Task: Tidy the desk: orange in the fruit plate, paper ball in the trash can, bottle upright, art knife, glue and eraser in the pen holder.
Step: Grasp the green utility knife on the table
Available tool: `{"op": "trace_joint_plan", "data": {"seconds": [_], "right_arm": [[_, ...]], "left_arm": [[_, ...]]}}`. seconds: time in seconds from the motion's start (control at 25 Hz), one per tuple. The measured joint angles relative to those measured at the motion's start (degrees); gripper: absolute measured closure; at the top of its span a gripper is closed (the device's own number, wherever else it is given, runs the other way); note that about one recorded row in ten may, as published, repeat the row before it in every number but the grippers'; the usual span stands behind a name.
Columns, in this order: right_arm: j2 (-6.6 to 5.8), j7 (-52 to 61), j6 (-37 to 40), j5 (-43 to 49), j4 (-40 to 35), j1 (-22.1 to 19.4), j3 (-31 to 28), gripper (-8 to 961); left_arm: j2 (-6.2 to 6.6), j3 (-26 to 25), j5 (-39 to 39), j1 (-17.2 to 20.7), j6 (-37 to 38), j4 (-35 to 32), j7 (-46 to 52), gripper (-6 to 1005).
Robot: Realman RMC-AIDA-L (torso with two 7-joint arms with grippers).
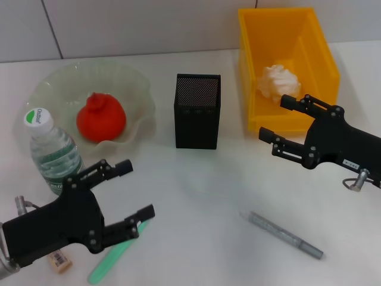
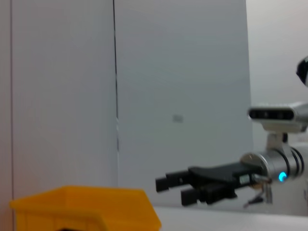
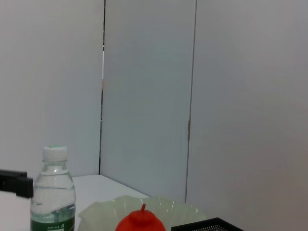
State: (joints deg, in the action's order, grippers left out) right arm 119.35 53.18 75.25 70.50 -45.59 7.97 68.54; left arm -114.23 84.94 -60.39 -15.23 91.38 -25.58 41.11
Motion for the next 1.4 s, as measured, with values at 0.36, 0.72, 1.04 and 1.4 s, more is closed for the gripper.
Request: {"op": "trace_joint_plan", "data": {"seconds": [0.36,0.72,1.04,1.4], "right_arm": [[-0.07,0.00,-0.11,0.06,0.93,0.44,-0.17,187],[-0.04,0.00,-0.73,-0.23,1.59,0.59,-0.16,187],[-0.03,-0.45,-1.39,-0.33,2.46,1.12,-0.55,187],[0.14,-7.52,-0.44,-0.41,4.71,1.36,-1.73,187]], "left_arm": [[0.11,-13.62,-22.87,2.32,-3.53,-14.33,15.68,195],[-2.39,-19.30,-38.17,5.90,-3.02,-32.79,30.70,196],[-4.24,-17.99,-47.74,7.46,-2.20,-46.21,44.63,196],[-4.30,-14.07,-52.60,6.85,0.77,-54.25,56.35,197]]}}
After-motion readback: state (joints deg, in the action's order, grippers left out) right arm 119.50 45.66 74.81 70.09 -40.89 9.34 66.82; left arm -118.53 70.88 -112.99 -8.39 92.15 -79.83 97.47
